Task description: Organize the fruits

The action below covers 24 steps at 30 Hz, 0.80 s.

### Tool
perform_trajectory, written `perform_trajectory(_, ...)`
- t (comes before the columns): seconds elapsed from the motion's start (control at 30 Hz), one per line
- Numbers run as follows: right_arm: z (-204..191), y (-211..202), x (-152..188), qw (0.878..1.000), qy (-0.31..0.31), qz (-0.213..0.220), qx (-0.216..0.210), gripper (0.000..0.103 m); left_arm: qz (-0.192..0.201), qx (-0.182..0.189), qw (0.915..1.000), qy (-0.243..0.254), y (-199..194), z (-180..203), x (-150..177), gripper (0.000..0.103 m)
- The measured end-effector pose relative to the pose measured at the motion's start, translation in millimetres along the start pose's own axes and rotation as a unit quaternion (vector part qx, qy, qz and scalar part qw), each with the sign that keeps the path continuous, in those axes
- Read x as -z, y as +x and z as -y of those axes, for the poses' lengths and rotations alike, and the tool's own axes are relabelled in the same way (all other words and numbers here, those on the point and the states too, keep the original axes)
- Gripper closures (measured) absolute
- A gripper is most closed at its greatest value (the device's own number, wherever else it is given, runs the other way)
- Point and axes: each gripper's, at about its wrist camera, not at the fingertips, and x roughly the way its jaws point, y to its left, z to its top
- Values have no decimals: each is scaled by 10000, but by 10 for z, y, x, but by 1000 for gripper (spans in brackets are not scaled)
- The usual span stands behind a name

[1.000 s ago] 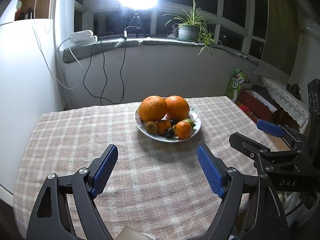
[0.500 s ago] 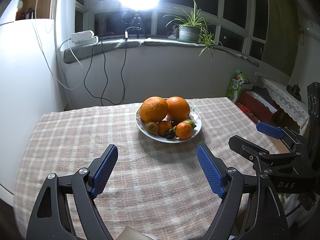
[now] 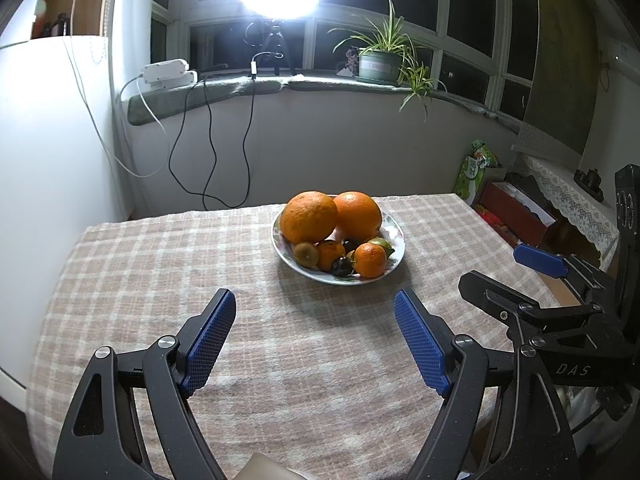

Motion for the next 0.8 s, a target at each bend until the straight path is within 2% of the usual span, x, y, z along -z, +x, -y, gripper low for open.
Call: perform_trajectory(0.8, 55, 92, 53, 10000, -1, -88, -38, 0, -115, -79, 9998, -104, 122, -22, 40, 21)
